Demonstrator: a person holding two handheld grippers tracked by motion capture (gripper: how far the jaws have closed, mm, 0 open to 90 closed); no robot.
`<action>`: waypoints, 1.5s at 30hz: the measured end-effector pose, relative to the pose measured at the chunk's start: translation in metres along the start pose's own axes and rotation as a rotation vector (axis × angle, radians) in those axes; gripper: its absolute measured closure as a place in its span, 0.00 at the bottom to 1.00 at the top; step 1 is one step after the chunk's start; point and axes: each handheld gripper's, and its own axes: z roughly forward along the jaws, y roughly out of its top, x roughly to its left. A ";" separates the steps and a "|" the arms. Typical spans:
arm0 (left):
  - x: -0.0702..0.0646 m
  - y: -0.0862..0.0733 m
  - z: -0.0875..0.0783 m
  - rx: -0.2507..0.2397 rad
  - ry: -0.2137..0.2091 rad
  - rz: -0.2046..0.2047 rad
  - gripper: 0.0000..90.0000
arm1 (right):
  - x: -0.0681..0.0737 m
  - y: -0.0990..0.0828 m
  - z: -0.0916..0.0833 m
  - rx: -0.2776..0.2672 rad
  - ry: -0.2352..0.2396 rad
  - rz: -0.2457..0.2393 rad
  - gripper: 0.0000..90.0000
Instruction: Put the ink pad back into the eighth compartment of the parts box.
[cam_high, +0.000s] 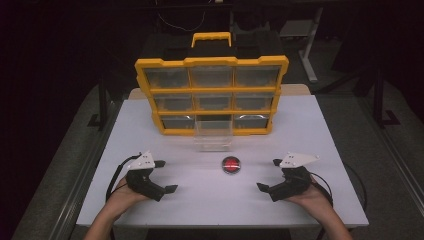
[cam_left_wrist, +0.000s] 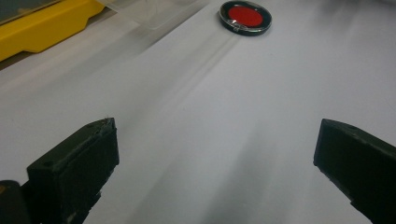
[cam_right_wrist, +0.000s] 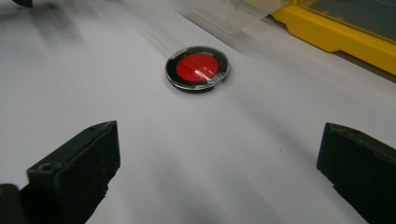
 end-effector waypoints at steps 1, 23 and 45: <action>0.000 0.000 0.000 0.002 -0.002 0.002 0.00 | 0.000 0.000 0.000 0.001 0.000 0.002 0.00; 0.001 -0.001 -0.003 -0.013 -0.003 -0.011 0.00 | -0.001 0.007 -0.001 -0.013 -0.008 0.007 0.00; 0.001 -0.001 -0.002 -0.017 -0.010 -0.008 0.00 | -0.004 0.019 0.012 0.000 0.019 0.010 0.00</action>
